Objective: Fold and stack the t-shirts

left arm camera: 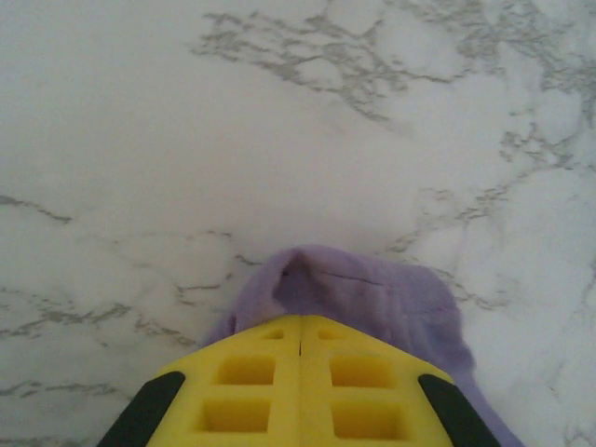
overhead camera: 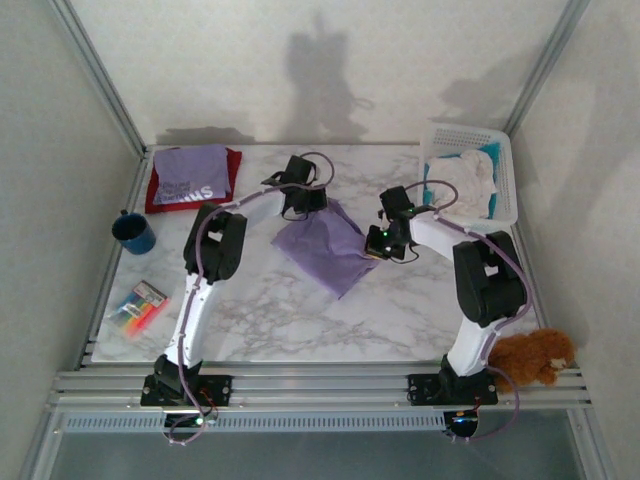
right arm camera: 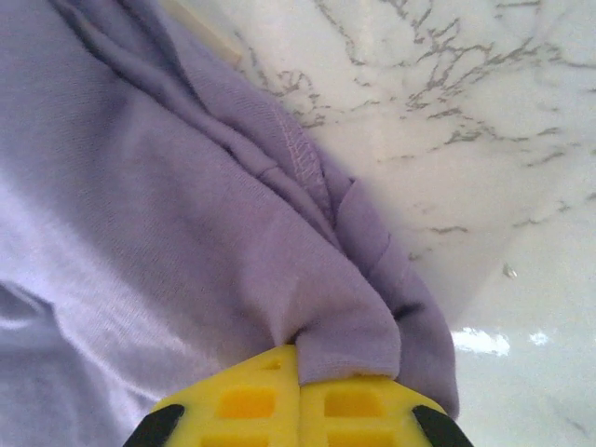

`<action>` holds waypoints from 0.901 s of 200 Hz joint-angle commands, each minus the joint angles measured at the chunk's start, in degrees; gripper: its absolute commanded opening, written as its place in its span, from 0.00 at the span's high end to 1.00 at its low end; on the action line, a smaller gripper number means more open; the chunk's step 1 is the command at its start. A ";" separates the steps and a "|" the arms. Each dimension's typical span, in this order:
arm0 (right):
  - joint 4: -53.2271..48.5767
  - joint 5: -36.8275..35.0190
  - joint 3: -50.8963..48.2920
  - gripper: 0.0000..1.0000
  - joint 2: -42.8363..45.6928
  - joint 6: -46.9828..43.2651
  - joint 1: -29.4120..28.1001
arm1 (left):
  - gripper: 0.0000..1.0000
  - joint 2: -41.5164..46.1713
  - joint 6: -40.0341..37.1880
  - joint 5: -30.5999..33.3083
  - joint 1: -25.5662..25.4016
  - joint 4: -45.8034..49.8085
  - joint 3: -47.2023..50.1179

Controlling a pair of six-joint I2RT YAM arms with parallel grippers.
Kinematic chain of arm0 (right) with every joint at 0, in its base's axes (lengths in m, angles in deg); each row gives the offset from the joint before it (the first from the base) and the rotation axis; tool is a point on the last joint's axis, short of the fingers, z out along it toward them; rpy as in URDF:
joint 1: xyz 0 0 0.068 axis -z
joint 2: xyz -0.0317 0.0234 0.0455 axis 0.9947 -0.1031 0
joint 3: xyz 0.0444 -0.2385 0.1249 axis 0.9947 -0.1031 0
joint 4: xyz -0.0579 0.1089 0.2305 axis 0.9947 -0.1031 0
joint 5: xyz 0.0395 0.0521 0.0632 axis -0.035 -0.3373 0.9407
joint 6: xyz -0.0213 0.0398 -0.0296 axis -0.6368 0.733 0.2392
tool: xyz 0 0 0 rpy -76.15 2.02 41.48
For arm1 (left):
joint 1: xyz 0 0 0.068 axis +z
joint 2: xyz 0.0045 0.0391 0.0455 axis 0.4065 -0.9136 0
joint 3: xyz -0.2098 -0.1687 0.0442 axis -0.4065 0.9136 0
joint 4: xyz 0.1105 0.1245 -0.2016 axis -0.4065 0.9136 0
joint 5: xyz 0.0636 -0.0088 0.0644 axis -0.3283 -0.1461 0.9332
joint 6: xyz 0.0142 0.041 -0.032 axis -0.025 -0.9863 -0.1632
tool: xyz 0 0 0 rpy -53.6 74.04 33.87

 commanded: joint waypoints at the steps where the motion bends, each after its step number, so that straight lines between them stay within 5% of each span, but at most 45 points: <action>1: -4.27 -0.57 1.12 1.00 5.14 1.14 -0.08 | 1.00 -2.92 0.70 -0.13 -0.03 3.18 0.04; 38: -5.03 -6.43 -0.08 1.00 8.79 3.62 1.44 | 1.00 -2.68 0.41 0.10 0.23 2.48 2.94; 109: 1.02 -3.02 -0.71 1.00 -8.28 4.40 5.54 | 1.00 0.21 0.57 -0.04 0.06 2.70 2.83; 180: 0.15 -2.08 -0.97 1.00 -11.76 2.68 5.44 | 1.00 3.01 5.84 -7.76 -0.73 1.85 -6.78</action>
